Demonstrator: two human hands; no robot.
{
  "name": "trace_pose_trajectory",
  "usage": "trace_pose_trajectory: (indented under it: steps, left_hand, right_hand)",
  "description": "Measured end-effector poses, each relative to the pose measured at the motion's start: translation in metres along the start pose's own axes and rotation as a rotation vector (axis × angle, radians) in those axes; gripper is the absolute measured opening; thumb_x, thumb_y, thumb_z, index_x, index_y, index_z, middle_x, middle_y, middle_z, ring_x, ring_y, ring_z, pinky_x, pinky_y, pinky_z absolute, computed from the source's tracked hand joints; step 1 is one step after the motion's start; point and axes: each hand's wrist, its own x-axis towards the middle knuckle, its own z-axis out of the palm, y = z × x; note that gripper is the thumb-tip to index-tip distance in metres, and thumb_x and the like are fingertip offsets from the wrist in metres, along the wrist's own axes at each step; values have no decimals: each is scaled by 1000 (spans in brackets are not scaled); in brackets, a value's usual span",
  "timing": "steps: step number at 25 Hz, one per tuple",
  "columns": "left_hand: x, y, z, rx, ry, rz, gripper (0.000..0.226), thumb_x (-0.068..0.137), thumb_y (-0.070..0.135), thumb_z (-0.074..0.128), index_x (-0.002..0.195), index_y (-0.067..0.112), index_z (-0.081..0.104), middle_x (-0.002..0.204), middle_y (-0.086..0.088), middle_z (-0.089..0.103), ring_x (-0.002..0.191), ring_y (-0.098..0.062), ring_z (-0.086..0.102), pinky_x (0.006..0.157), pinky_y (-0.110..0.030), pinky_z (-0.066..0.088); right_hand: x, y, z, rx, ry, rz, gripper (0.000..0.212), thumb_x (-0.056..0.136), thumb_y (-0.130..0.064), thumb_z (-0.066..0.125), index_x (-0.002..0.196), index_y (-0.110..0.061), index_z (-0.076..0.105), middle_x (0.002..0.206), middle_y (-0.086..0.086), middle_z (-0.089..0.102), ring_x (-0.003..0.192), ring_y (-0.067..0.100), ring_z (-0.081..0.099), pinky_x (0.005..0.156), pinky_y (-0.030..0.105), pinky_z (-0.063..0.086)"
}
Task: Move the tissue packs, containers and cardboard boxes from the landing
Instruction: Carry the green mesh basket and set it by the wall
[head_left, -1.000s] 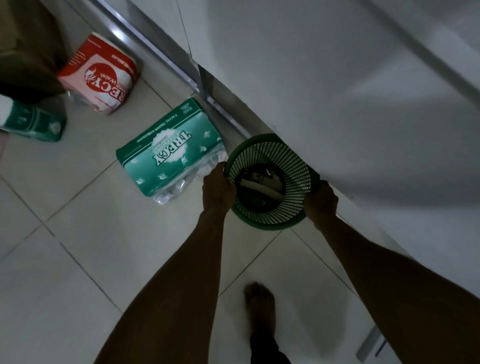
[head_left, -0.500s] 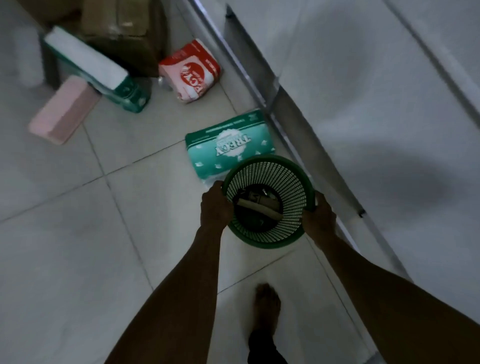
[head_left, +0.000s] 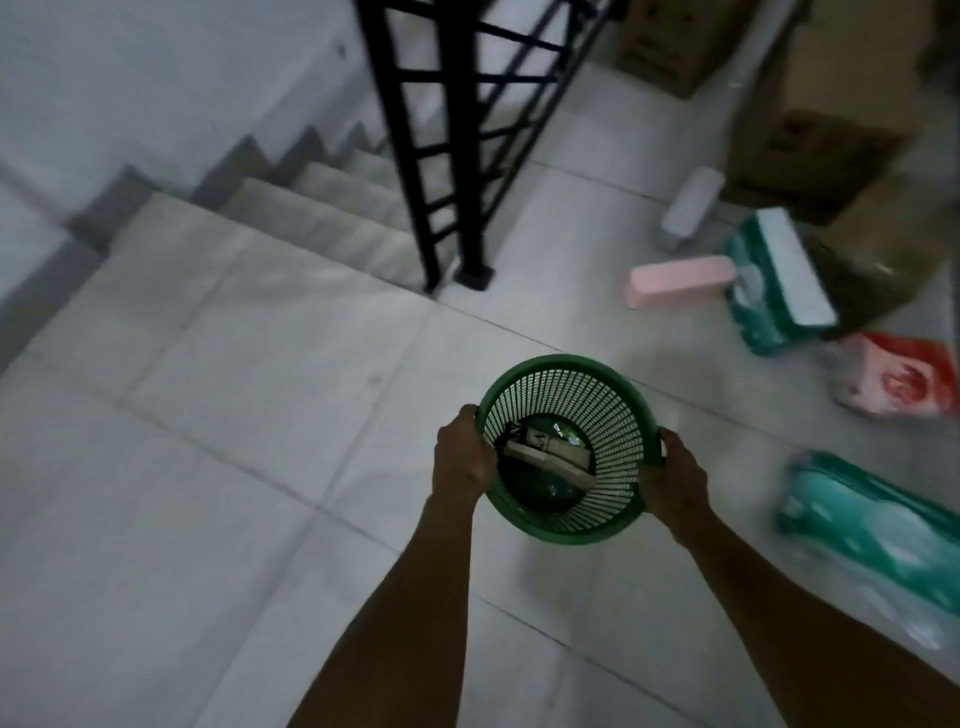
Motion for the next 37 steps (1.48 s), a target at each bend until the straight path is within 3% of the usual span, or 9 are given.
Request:
trace_pose_trajectory:
  steps: [6, 9, 15, 18, 21, 29, 32, 35, 37]
  left_hand:
    - [36, -191, -274, -91, 272, -284, 35, 87, 6, 52, 122, 9, 56, 107, -13, 69, 97, -31, 65, 79, -35, 51]
    - [62, -264, -387, -72, 404, -398, 38, 87, 3, 54, 125, 8, 55, 113, -12, 67, 102, -31, 64, 73, -28, 43]
    - [144, -385, -531, -221, 550, -558, 35, 88, 2, 55, 123, 5, 56, 111, -13, 68, 99, -30, 65, 71, -26, 42]
    - [202, -459, -587, -270, 604, -586, 38, 86, 3, 61, 124, 6, 58, 112, -12, 69, 100, -28, 66, 73, -24, 45]
    - [243, -526, -614, -406, 676, -636, 41, 87, 3, 64, 127, 6, 56, 117, -11, 67, 101, -25, 64, 76, -28, 51]
    - [332, -690, -649, -537, 685, -670, 50, 87, 8, 68, 135, 10, 53, 122, -9, 65, 107, -25, 64, 87, -43, 57]
    - [358, -727, -669, -523, 649, -676, 55, 85, 3, 68, 137, 11, 50, 124, -10, 64, 107, -26, 65, 80, -39, 60]
    - [387, -752, -697, -543, 675, -706, 62, 83, -7, 64, 140, 9, 48, 126, -10, 62, 109, -24, 62, 60, -15, 53]
    - [401, -763, -714, -546, 705, -716, 62, 84, -8, 61, 141, 8, 47, 126, -11, 62, 107, -24, 61, 57, -14, 49]
  right_hand:
    - [-56, -254, 239, -180, -190, -216, 45, 89, -6, 50, 135, -7, 51, 124, 21, 61, 108, 41, 59, 93, 49, 51]
    - [-83, -367, 337, -264, -316, -331, 40, 88, -7, 54, 128, -5, 56, 123, 22, 62, 111, 39, 59, 93, 39, 46]
    - [-83, -545, 508, -300, -529, -475, 53, 88, -5, 50, 139, -19, 47, 120, 18, 65, 102, 38, 64, 84, 43, 56]
    - [-59, -622, 607, -317, -664, -481, 58, 87, -1, 52, 140, -22, 46, 121, 17, 62, 92, 36, 66, 66, 51, 61]
    - [-46, -670, 699, -376, -659, -552, 54, 89, -7, 56, 139, -23, 46, 117, 15, 63, 86, 34, 66, 57, 48, 61]
    - [-7, -723, 900, -493, -657, -643, 74, 76, -18, 68, 145, -20, 42, 121, 14, 67, 101, 35, 67, 82, 52, 58]
    - [0, -744, 943, -480, -601, -649, 75, 78, -9, 67, 147, -21, 41, 123, 14, 67, 109, 34, 65, 88, 53, 55]
    - [0, -772, 977, -466, -557, -689, 72, 79, 2, 66, 145, -17, 46, 118, 13, 69, 108, 30, 65, 92, 48, 55]
    - [1, -790, 997, -405, -579, -666, 75, 76, 5, 67, 145, -18, 47, 115, 12, 70, 102, 29, 67, 86, 50, 57]
